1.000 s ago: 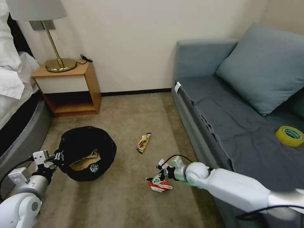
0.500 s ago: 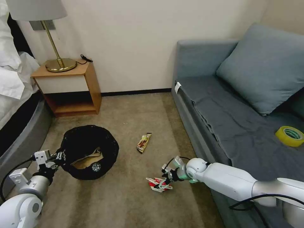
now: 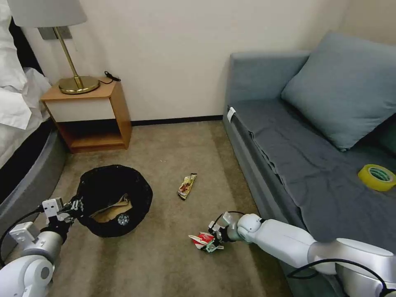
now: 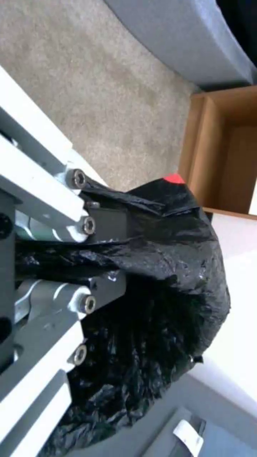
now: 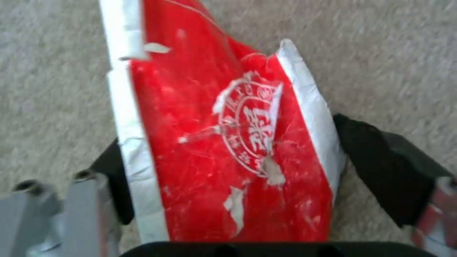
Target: Pick up the trash bin, then pick up the garbage on the floor and place it into the trash bin.
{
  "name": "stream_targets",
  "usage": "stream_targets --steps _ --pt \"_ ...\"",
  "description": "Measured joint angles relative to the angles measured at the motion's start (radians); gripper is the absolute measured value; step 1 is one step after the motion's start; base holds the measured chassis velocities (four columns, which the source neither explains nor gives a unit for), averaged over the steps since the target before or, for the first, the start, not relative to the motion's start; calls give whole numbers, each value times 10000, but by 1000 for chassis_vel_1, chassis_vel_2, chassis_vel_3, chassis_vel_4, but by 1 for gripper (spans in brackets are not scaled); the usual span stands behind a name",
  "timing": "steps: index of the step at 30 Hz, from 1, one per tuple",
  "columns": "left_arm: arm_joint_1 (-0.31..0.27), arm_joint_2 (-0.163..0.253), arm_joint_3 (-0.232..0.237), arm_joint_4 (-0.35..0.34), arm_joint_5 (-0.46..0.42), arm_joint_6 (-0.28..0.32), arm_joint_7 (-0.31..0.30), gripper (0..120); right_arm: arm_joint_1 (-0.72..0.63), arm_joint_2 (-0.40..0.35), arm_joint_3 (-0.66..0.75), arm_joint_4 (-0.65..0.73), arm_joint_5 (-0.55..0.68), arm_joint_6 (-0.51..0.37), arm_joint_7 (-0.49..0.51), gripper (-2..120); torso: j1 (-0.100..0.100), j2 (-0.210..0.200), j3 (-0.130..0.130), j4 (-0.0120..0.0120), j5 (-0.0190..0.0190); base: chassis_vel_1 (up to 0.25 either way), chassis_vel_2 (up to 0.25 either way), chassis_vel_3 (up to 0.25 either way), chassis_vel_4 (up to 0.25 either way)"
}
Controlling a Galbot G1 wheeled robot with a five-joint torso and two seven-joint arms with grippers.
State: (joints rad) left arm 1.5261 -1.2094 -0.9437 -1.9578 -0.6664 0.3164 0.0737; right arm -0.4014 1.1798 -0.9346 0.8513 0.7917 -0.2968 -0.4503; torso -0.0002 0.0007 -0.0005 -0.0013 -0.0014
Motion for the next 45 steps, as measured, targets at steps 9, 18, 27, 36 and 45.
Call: stream_targets --steps 9,18,27,36,45 --pt "-83 -30 84 34 15 -3 1 5 -152 212 166 -248 -322 203 228 64 -1 3 -1 3 1 0 0 0 0" --pt "-80 -72 166 22 23 -2 -3 5 -290 376 401 -452 -660 488 535 44 -2 -2 1 11 11 0 0 0 0" --pt "-16 -89 163 -71 -9 7 -13 5 -348 190 738 -69 -798 569 1133 20 2 -13 12 32 35 0 0 0 0" --pt "98 -131 158 -120 -12 8 -17 5 -235 -507 1169 701 -814 511 1690 3 3 -16 11 13 21 0 0 0 0" --pt "233 -135 309 -101 44 -35 -6 5 123 -1194 2384 2468 -534 660 2432 3 3 -13 7 12 15 0 0 0 0"
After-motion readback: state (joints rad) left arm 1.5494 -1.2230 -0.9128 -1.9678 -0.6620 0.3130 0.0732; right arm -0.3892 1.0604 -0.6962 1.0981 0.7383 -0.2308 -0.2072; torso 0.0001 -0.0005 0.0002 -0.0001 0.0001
